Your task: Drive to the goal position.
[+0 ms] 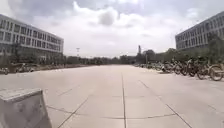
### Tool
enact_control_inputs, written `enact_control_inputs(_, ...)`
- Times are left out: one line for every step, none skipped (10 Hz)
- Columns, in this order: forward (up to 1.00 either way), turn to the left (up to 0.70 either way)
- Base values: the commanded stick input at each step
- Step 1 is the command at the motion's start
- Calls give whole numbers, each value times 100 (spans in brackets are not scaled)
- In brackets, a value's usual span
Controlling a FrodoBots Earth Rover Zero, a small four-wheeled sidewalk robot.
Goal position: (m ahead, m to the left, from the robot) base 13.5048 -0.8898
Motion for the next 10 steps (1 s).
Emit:
enact_control_inputs(100,0)
enact_control_inputs(100,0)
enact_control_inputs(100,5)
enact_control_inputs(100,11)
enact_control_inputs(100,40)
enact_control_inputs(100,39)
enact_control_inputs(100,12)
enact_control_inputs(100,8)
enact_control_inputs(100,4)
enact_control_inputs(100,2)
